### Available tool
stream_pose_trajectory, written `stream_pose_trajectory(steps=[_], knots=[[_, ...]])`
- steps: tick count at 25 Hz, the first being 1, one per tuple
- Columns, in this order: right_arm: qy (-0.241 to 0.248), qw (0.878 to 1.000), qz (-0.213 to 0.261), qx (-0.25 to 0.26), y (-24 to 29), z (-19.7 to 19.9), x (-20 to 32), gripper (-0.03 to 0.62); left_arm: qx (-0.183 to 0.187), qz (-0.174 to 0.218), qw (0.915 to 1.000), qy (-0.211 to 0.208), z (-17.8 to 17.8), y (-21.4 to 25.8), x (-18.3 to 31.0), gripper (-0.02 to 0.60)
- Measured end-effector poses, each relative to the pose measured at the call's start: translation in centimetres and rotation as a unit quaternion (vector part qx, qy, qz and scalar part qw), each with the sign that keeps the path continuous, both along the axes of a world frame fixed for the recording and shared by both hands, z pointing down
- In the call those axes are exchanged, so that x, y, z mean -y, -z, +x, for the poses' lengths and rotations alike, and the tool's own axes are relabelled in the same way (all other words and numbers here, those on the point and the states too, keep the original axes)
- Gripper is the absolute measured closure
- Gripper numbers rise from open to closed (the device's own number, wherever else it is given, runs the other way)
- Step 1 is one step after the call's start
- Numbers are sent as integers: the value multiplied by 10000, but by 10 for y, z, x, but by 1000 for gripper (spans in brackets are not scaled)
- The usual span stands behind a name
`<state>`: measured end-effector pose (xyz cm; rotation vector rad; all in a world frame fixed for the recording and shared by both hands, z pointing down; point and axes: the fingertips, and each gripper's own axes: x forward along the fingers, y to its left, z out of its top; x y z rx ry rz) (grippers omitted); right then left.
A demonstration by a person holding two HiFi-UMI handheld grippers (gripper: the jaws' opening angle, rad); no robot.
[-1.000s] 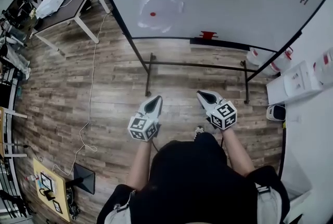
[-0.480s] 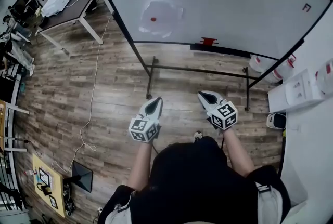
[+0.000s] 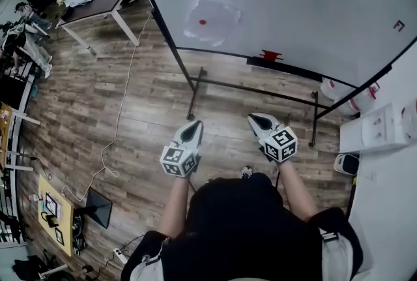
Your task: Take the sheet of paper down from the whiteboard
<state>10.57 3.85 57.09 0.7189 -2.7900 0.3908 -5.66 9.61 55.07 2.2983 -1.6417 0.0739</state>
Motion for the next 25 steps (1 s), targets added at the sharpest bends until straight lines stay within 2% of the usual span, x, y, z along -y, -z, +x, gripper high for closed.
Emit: stream_pose_trajectory(steps=[6,20,22,25], knots=[[240,9997,-15,-1,-1,-3,11,589,-20,-23,9996,265,0,-2,2,568],[642,9979,-47,-51,-13,30,32,589,54,-34,9980,631,37,-7,13,568],[653,9978,-77,-63,-16,39,34,589,165,-28,9979,625,47,-8,15,568],[657,9977,-111,-117,-23,52,37,589,584,10,9966,587,60,-12,14,568]])
